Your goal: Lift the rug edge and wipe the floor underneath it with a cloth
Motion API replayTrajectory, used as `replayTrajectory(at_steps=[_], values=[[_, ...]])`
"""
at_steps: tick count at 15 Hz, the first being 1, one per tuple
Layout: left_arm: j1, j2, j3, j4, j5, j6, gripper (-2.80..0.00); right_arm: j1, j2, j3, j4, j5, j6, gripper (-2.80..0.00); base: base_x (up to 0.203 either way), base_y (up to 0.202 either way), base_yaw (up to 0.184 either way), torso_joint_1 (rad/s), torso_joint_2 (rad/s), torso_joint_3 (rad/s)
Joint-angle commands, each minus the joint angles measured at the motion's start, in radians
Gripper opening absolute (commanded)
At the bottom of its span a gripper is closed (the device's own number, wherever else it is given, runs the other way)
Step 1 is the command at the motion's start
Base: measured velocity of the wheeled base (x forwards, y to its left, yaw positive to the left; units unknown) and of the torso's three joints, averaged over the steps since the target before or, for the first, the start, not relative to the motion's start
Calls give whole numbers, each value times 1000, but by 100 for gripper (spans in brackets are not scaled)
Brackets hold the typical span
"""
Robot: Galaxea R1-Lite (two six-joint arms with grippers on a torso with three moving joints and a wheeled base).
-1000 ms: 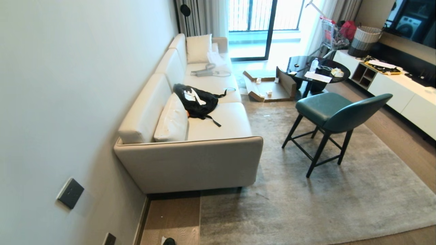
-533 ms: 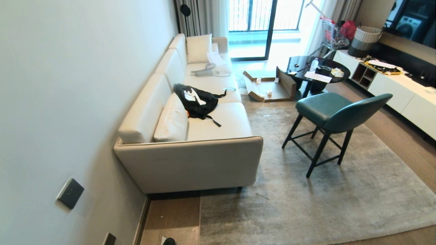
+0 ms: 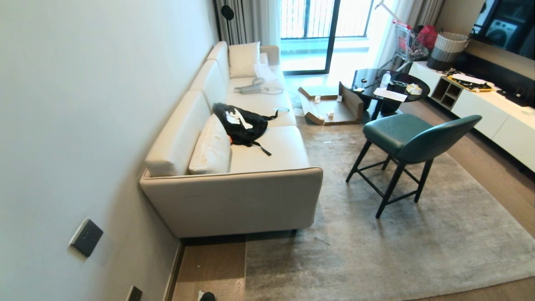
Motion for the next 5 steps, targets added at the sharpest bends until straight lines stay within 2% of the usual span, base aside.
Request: replayTrajectory(at_steps=[1, 5], values=[[0, 0, 0, 0, 1, -1, -280, 0, 1, 0, 0, 0, -2, -280, 0, 0, 0, 0, 0, 0], [0, 0, 0, 0, 0, -1, -280, 0, 1, 1, 0, -2, 2, -280, 0, 0, 0, 0, 0, 0]])
